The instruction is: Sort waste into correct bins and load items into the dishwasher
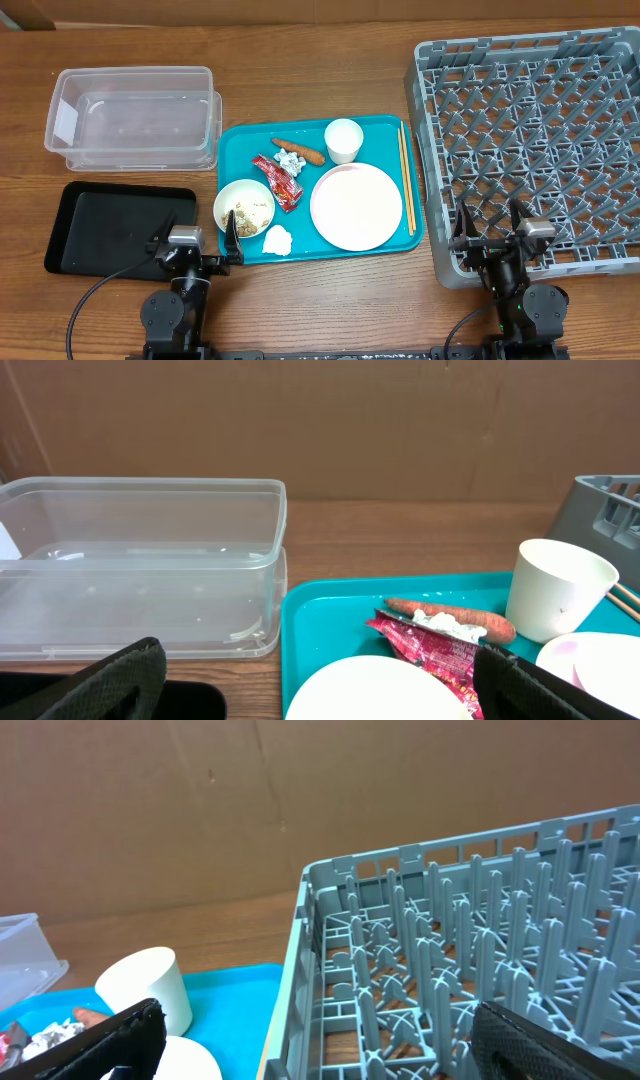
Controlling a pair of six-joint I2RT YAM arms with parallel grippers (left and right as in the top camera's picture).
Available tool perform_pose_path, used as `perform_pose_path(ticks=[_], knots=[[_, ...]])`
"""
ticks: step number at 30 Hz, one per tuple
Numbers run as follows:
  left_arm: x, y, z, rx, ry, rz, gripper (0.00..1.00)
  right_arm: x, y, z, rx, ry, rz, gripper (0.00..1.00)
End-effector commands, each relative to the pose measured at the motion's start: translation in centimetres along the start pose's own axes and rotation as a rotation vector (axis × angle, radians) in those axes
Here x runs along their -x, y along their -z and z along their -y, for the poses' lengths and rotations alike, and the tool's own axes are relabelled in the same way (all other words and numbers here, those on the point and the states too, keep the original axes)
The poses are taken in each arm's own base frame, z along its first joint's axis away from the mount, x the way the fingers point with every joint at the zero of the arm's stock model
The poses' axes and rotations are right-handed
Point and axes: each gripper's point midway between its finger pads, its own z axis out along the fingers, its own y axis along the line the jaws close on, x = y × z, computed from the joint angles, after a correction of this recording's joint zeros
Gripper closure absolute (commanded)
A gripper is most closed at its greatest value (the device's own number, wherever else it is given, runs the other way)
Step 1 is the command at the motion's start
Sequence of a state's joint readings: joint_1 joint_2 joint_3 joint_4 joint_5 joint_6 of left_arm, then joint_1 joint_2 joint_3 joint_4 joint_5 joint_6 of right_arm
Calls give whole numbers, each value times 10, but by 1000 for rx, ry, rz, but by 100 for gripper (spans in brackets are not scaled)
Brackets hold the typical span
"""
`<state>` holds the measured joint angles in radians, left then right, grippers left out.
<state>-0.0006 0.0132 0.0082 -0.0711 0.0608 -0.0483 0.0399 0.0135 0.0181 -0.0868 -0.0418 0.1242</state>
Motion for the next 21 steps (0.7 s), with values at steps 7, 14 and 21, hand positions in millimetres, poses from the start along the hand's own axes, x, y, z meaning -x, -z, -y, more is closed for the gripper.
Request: perform_pose_path(ticks=[7, 14, 21], knots=[[5, 0, 3, -13, 30, 25, 0, 9, 1, 4, -24, -6, 34, 0], [25, 4, 3, -12, 47, 64, 0, 47, 8, 0, -39, -4, 86, 0], [51, 8, 5, -13, 62, 20, 0, 92, 5, -9, -50, -6, 28, 0]])
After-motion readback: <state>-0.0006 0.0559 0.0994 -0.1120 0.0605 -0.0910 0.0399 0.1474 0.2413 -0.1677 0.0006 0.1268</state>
